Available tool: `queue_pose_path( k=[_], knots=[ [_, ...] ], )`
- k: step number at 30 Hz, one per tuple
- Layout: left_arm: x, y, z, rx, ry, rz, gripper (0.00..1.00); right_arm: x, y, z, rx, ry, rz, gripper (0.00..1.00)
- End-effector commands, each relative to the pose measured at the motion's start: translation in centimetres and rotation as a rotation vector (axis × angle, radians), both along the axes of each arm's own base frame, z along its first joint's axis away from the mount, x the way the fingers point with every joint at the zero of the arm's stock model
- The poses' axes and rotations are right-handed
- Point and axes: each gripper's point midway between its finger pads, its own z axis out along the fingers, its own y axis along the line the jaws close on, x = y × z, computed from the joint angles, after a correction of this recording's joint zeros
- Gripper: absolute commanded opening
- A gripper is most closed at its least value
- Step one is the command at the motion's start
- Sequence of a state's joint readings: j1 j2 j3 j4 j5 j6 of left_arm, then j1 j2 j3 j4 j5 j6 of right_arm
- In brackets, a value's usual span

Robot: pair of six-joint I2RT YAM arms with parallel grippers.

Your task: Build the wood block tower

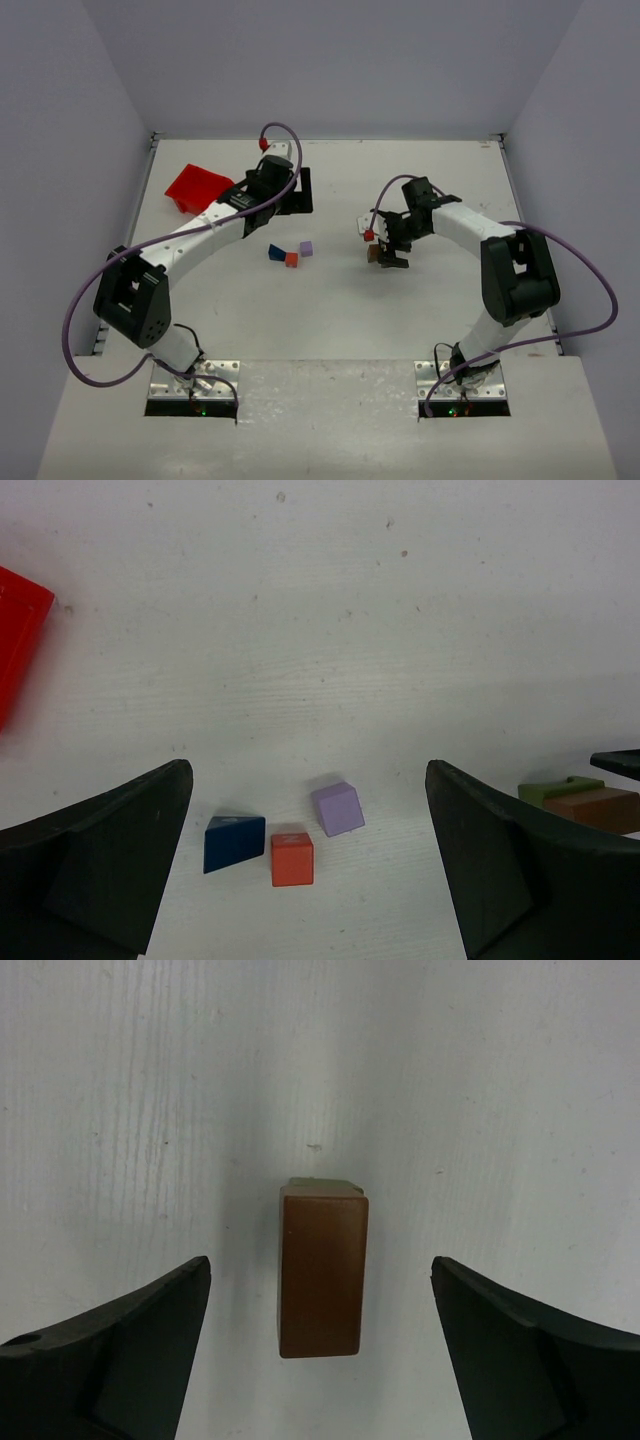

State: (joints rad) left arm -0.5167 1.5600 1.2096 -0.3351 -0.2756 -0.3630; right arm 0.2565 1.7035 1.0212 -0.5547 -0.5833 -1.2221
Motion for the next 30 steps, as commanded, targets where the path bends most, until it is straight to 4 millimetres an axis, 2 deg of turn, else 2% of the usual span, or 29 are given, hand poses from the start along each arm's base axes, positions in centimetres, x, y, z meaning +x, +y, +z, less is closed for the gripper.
queue_pose_path(
  k=[1,8,14,16,19,20,24,26,28,30],
  knots=[
    [1.1,-0.6,2.3,-0.025,-0.062,-0.013,1.00,2.1,0.6,1.8,0.032,-0.068,0.006,0.99],
    [1.2,-0.8,2.8,-0.037,-0.066,-0.018,1.00,2.6,0.9,3.5,0.056,-0.121,-0.001,0.99],
    [0.3,-0.4,3.5,-0.085,-0.098,0.011,1.00,1.7,1.9,7.7,0.146,-0.152,0.000,0.99],
    [-0.1,0.3,3.2,-0.084,-0.097,0.040,1.00,1.4,2.4,9.2,0.184,-0.154,0.002,0.99],
    [-0.7,1.1,4.0,-0.111,-0.116,0.092,1.00,1.3,3.2,13.2,0.272,-0.207,-0.023,0.99],
    [-0.9,1.8,4.3,-0.109,-0.128,0.121,1.00,1.3,3.4,13.9,0.293,-0.220,-0.033,0.99],
    [-1.2,4.0,5.1,-0.144,-0.160,0.251,1.00,3.3,4.3,19.4,0.460,-0.339,-0.158,0.99],
    [-1.3,4.7,5.2,-0.185,-0.150,0.276,1.00,4.5,4.9,23.0,0.556,-0.345,-0.258,0.99],
    [-1.2,6.1,5.1,-0.215,-0.134,0.291,1.00,5.4,5.1,25.6,0.626,-0.260,-0.386,0.99],
    [-1.2,7.2,4.7,-0.230,-0.120,0.326,1.00,5.8,5.0,26.1,0.660,-0.127,-0.525,0.99]
  ],
)
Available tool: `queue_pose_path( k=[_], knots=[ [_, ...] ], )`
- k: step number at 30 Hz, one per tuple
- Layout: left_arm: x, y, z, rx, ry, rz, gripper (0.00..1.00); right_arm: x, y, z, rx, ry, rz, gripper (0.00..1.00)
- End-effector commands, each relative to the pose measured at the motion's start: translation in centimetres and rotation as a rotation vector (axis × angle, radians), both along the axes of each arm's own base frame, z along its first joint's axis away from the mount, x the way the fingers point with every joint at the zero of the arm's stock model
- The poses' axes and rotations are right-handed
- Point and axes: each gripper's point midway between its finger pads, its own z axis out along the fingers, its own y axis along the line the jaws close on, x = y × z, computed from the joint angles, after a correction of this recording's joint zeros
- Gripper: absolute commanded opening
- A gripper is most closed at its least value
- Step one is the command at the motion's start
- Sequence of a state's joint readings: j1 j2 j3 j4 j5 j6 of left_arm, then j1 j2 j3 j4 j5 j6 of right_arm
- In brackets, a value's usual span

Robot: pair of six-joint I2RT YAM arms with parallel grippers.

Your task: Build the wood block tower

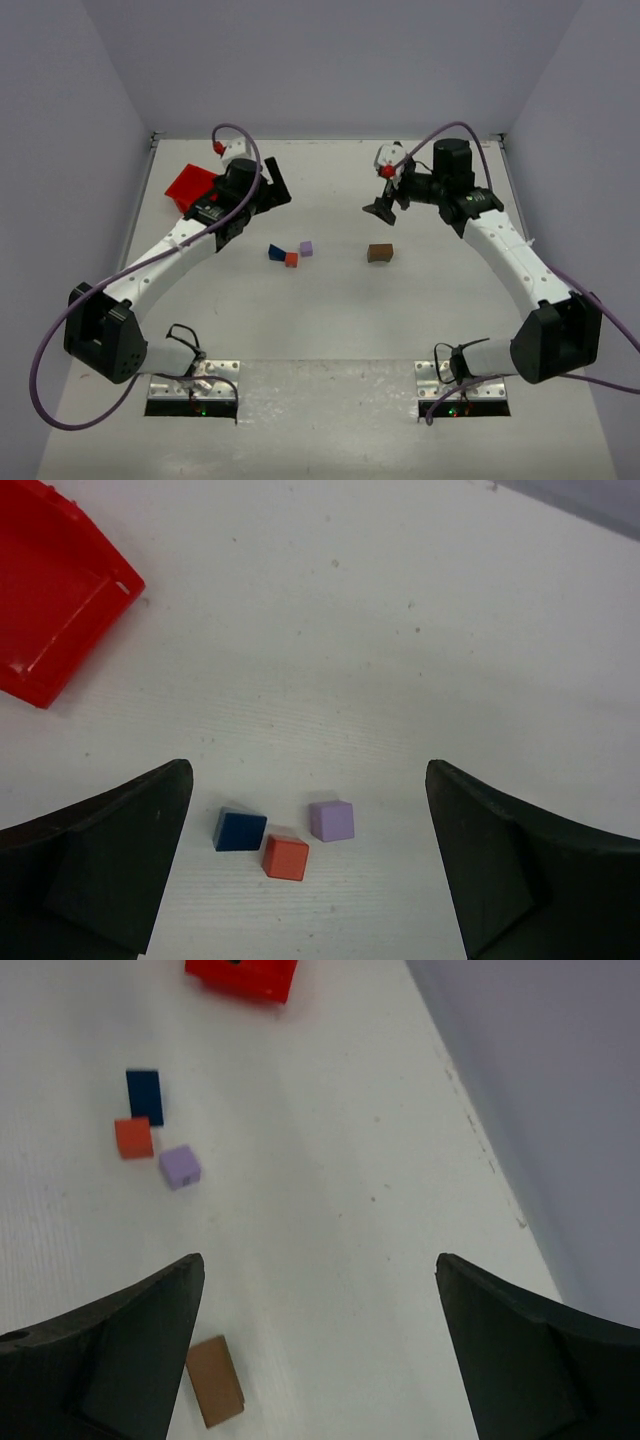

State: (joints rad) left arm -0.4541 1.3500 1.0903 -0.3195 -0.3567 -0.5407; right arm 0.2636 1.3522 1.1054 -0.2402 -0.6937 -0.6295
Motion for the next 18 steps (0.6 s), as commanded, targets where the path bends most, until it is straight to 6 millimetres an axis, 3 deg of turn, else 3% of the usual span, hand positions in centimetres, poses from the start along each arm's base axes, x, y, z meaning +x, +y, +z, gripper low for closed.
queue_pose_path(
  k=[1,4,8,13,18],
  knots=[
    [0.2,2.8,0.4,-0.077,-0.012,0.104,1.00,2.5,0.8,6.2,0.271,0.176,-0.237,0.99],
    [0.0,3.5,-0.3,-0.087,0.003,0.120,1.00,2.6,2.2,5.2,0.377,0.341,-0.384,0.99],
    [-0.4,3.5,-1.4,-0.085,0.032,0.121,1.00,1.6,5.2,1.5,0.256,0.341,-0.495,0.99],
    [-1.2,4.5,-3.0,-0.059,0.071,0.165,1.00,-2.6,9.9,-3.2,0.104,0.361,-0.194,0.99],
    [-1.5,4.6,-3.5,-0.045,0.083,0.153,1.00,-2.4,11.1,-7.7,-0.064,0.263,0.015,0.99]
  ],
)
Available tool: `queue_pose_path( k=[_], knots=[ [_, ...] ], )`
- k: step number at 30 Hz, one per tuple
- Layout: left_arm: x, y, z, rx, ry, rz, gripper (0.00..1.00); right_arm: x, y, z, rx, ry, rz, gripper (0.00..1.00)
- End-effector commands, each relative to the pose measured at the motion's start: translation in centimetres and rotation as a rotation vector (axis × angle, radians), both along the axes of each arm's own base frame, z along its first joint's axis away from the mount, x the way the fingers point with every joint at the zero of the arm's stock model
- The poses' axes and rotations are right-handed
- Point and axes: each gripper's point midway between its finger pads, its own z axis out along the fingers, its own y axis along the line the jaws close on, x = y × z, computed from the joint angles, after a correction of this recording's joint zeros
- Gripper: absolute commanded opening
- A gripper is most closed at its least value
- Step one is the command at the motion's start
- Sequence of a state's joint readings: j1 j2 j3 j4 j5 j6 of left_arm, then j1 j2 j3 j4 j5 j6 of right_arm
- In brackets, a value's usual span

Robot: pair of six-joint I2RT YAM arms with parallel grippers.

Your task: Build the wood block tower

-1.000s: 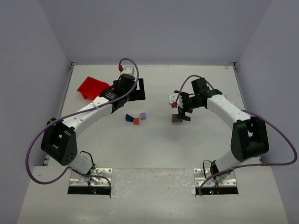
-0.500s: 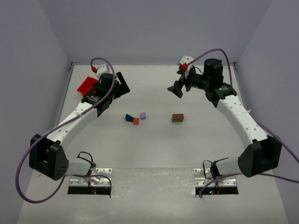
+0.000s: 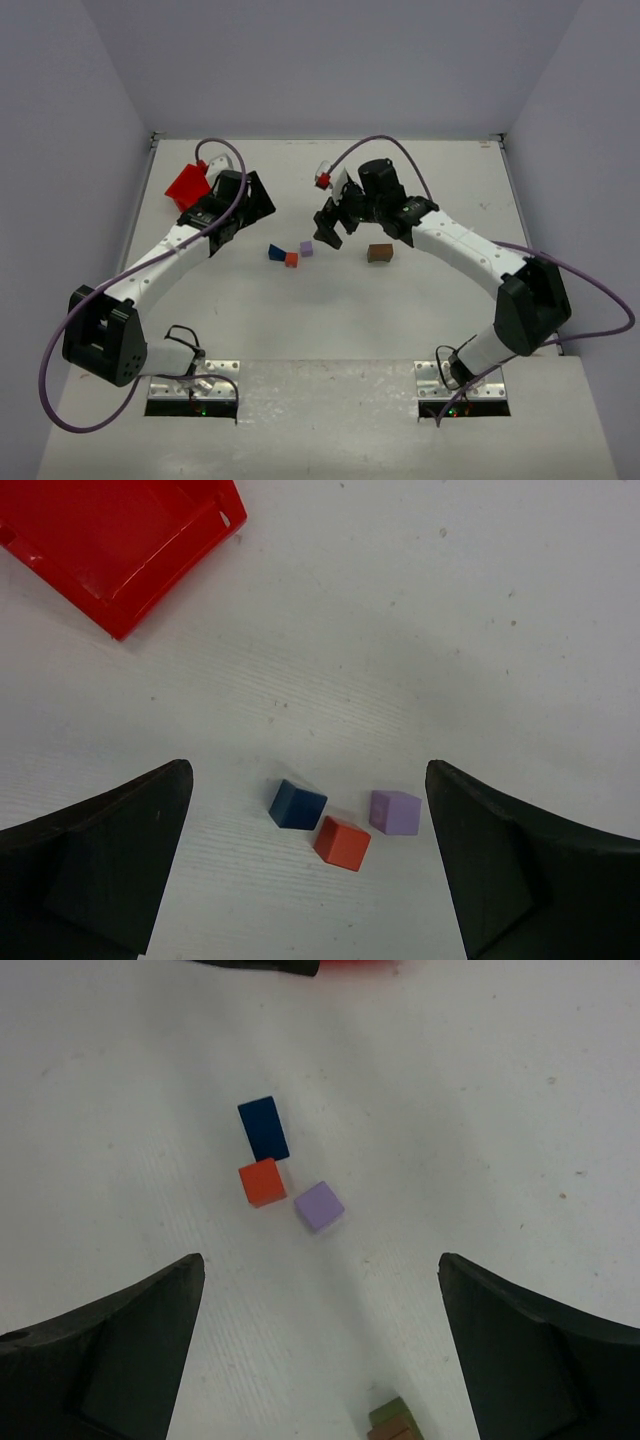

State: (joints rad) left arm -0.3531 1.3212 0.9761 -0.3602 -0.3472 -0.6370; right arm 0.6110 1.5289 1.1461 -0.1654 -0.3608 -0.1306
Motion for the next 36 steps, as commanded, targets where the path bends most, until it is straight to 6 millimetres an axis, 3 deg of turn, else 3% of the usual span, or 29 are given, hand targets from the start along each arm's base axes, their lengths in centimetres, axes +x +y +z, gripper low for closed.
queue_pose_path(
  k=[1,8,10,15,18,21,23,28,32,36],
  knots=[
    [0.0,0.3,0.8,-0.002,-0.030,0.010,1.00,0.8,1.0,-3.1,-0.098,-0.138,0.234,0.99],
    [-0.4,1.2,0.7,0.023,-0.040,0.040,1.00,2.1,3.1,-8.3,-0.149,-0.092,0.380,0.99],
    [-0.4,1.2,0.8,0.025,-0.048,0.036,1.00,2.5,3.8,-8.7,-0.130,-0.091,0.392,0.99],
    [-0.5,1.2,0.6,0.027,-0.052,0.025,1.00,1.3,4.9,-10.1,-0.130,-0.062,0.481,0.99],
    [-0.5,1.2,0.6,0.029,-0.053,0.021,1.00,1.8,5.1,-12.1,-0.208,-0.078,0.481,0.99],
    [-0.4,1.2,0.6,0.031,-0.059,0.023,1.00,2.5,5.6,-12.9,-0.235,-0.075,0.485,0.98],
    [-0.4,1.3,0.6,0.034,-0.060,0.023,1.00,2.6,5.7,-14.0,-0.254,-0.049,0.494,0.95],
    [-0.2,0.8,0.6,0.024,-0.068,-0.008,1.00,3.1,6.3,-14.2,-0.255,-0.030,0.505,0.90],
    [-0.1,0.5,0.6,0.012,-0.071,-0.032,1.00,2.9,6.1,-14.8,-0.258,-0.025,0.503,0.73],
    [-0.2,0.7,0.5,0.014,-0.069,-0.028,1.00,2.9,5.8,-15.4,-0.273,-0.023,0.494,0.66]
  ],
)
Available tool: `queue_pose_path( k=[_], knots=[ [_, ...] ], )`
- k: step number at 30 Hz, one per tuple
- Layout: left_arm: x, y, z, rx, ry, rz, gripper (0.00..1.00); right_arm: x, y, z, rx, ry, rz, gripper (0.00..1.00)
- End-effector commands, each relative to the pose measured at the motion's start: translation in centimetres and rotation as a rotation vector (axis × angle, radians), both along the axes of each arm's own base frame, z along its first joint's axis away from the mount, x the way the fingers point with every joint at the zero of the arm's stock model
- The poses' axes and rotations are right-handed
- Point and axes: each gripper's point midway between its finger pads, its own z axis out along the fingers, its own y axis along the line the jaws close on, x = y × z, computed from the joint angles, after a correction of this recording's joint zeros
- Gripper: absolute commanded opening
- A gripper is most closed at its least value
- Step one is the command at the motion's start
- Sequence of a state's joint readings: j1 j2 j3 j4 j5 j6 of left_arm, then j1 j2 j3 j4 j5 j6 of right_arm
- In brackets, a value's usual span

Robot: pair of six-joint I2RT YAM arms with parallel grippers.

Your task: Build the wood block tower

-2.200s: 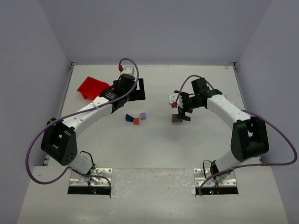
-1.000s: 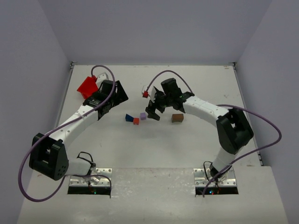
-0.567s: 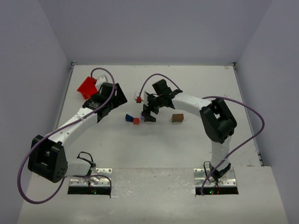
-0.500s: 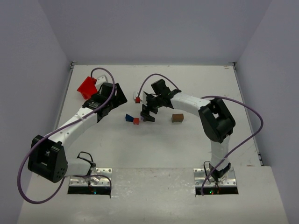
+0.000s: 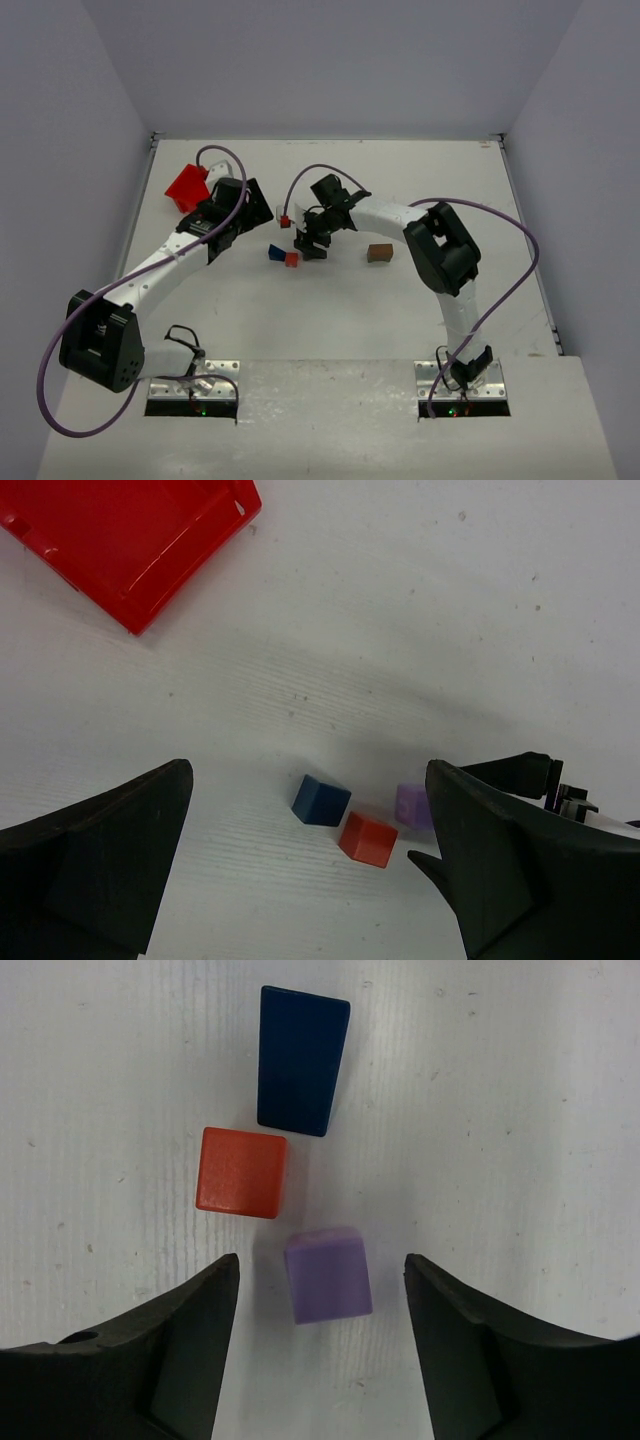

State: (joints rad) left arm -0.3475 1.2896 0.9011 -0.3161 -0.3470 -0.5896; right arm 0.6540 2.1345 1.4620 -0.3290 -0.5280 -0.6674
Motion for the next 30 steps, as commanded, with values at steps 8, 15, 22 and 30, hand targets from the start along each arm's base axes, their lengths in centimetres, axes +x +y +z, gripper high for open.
queue_pose_path(
  k=[8,15,22,30],
  knots=[
    [0.8,0.0,1.8,-0.027,-0.072,-0.010,1.00,0.8,0.5,0.7,0.016,-0.037,0.011,0.49],
    [0.9,-0.1,1.8,-0.037,-0.073,-0.022,1.00,0.6,0.9,1.9,0.057,-0.043,0.026,0.28],
    [0.8,0.0,1.8,-0.035,-0.070,-0.022,1.00,-0.1,1.4,4.8,0.122,-0.070,0.071,0.14],
    [1.0,0.2,1.9,-0.028,-0.086,-0.021,1.00,1.7,-3.9,13.5,0.189,-0.193,-0.035,0.12]
  ],
)
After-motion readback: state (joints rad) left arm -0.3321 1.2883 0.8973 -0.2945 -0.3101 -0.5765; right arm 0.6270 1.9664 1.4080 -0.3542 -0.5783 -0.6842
